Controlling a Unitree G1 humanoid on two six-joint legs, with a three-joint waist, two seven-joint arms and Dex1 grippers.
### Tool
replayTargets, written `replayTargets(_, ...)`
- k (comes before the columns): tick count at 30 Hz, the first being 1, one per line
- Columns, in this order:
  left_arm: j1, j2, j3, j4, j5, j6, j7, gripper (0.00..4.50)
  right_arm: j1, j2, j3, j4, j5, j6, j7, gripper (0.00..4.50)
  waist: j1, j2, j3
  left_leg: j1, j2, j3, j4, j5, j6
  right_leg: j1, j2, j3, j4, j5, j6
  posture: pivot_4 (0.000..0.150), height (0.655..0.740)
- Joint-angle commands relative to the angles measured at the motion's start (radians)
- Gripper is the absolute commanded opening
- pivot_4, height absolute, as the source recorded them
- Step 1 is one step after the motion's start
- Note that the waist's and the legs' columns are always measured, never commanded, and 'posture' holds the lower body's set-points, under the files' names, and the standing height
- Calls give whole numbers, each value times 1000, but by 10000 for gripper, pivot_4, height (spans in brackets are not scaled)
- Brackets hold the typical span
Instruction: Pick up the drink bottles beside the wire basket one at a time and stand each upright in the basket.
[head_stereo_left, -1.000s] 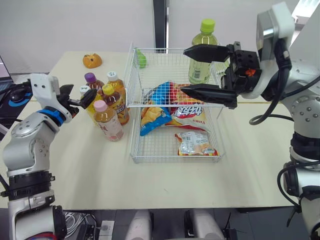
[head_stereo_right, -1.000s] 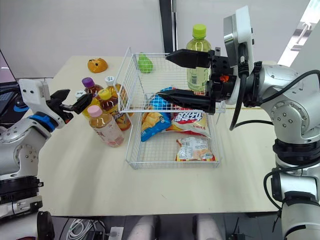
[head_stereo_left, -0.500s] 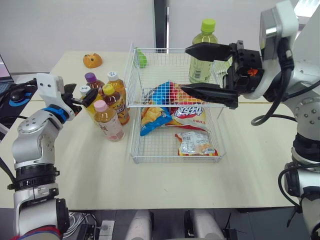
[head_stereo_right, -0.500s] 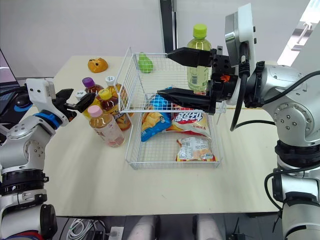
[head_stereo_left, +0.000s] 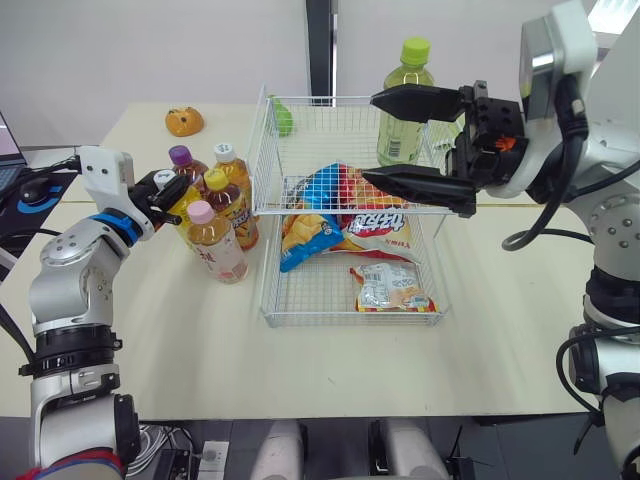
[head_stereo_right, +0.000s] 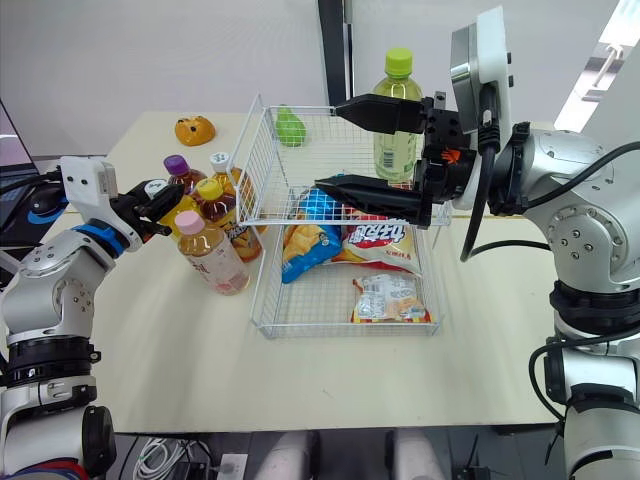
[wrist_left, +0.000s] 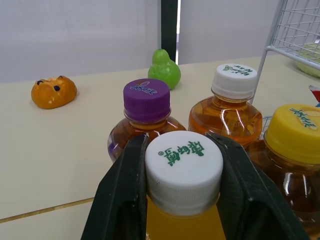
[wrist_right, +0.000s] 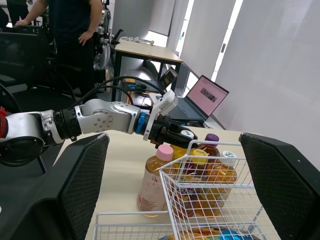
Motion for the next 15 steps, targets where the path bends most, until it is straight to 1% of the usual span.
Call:
replayTargets(1, -6, 11, 28, -30, -40, 8, -41, 13470, -19, -7, -31, -12, 5, -23, -2, 45000, 0, 0, 0, 0, 0, 0, 0, 0, 0, 0, 0, 0, 0, 0, 0, 1500, 7400)
replayTargets(4, -9, 43, 42, -30, -75, 25, -116, 13469, -20, -4, -26, -11, 5, -24, -3, 45000, 0, 0, 0, 0, 0, 0, 0, 0, 0, 0, 0, 0, 0, 0, 0, 1500, 7400)
replayTargets(9, -37, 122, 50, 13, -83, 24, -230, 13469, -21, 1, -22, -16, 6, -21, -8, 45000, 0, 0, 0, 0, 0, 0, -1, 0, 0, 0, 0, 0, -1, 0, 0, 1500, 7400)
replayTargets(13, -50, 197, 54, 16, -92, 42, -313, 13469, -12, 4, -26, -26, 9, -19, -16, 45000, -1, 0, 1, -1, 0, 0, -1, 0, 0, -1, 0, 0, -1, 0, 0, 1500, 7400)
replayTargets(15, -56, 256, 78, 5, -122, 87, -358, 13469, -2, 3, -29, -24, 7, -24, -15, 45000, -2, 0, 1, -1, 0, 0, -2, 0, 0, -1, 0, 0, -1, 0, 0, 1500, 7400)
